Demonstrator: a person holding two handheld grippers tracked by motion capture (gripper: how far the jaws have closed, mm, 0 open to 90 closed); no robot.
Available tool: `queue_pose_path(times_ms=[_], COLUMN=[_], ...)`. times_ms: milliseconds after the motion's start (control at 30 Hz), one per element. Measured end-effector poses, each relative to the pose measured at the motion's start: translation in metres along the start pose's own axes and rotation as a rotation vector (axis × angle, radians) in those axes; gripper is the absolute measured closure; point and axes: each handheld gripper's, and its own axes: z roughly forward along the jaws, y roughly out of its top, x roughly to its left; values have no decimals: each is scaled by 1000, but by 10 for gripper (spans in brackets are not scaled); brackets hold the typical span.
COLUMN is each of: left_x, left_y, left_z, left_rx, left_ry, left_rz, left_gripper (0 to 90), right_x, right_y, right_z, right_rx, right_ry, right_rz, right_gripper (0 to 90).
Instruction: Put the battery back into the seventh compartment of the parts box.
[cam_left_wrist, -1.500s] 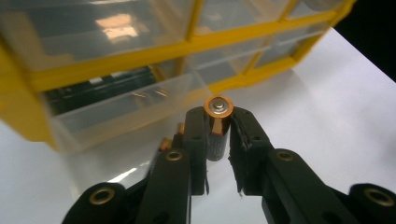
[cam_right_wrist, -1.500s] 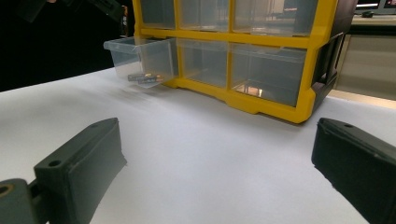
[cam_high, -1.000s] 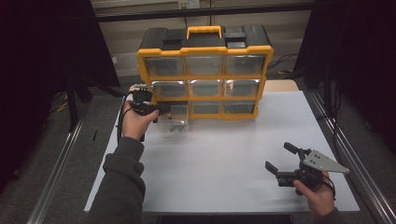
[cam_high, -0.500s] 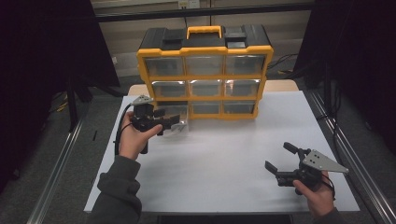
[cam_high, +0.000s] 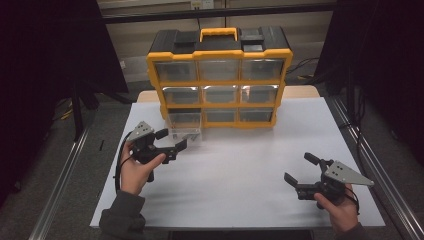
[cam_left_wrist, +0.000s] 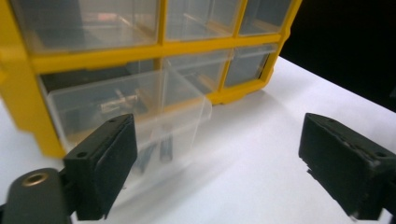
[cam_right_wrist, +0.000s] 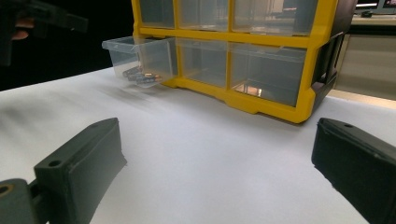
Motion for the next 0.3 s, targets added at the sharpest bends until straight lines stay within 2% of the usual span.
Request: queue_pose_path(times_ms=[100,133,200,233,300], left_x=[2,3,5,7,6], left_y=[-17,-23,-36,-39,-46], left_z=[-14,-18,-26,-27,-32], left_rx=[-23,-40,-52,-51,-66], left_ry=[21,23,36,30,49], left_rz=[10,-6,-10,-9,-9], left_gripper=[104,100,86,78,58], right_x=[0,0,0,0,0], right_y=[0,0,-1,-1,-1], right_z=[-1,-1,0,0,1], right_rx=[-1,1,5,5,11], right_ry=[-4,-4,-4,-4,-3], right_rz=[-4,-5,-3,-3,-9], right_gripper=[18,17,17,17,17])
